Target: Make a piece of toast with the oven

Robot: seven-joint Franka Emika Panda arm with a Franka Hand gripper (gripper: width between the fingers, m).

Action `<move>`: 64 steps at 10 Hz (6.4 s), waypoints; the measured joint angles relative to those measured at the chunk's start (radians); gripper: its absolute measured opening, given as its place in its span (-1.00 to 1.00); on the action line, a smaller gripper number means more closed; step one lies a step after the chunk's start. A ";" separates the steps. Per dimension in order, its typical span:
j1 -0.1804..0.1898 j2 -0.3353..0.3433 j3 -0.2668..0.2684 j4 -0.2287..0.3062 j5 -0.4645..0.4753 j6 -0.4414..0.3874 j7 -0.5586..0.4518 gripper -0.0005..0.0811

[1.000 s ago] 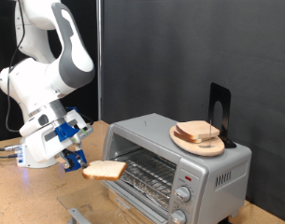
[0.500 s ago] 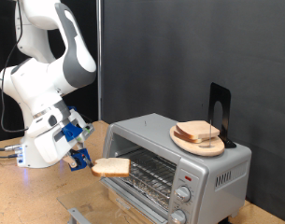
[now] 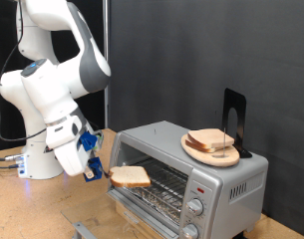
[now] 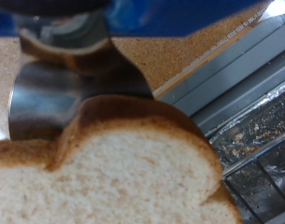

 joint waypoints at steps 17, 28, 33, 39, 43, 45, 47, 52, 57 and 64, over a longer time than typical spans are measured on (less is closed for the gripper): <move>0.006 -0.019 0.196 0.058 -0.397 -0.038 0.411 0.15; -0.003 -0.220 0.019 -0.152 -0.132 0.043 0.227 0.15; 0.025 -0.353 -0.080 -0.143 0.050 -0.075 0.083 0.15; 0.023 -0.451 -0.090 -0.148 0.049 -0.146 0.090 0.15; 0.123 -0.451 -0.019 -0.101 0.077 -0.210 0.119 0.15; 0.159 -0.448 0.053 -0.088 0.116 -0.169 0.185 0.15; 0.180 -0.425 0.143 -0.076 0.121 -0.109 0.257 0.15; 0.209 -0.313 0.316 -0.041 0.128 0.020 0.357 0.15; 0.210 -0.231 0.371 -0.039 0.151 0.078 0.358 0.15; 0.213 -0.243 0.347 -0.039 0.303 0.097 0.222 0.98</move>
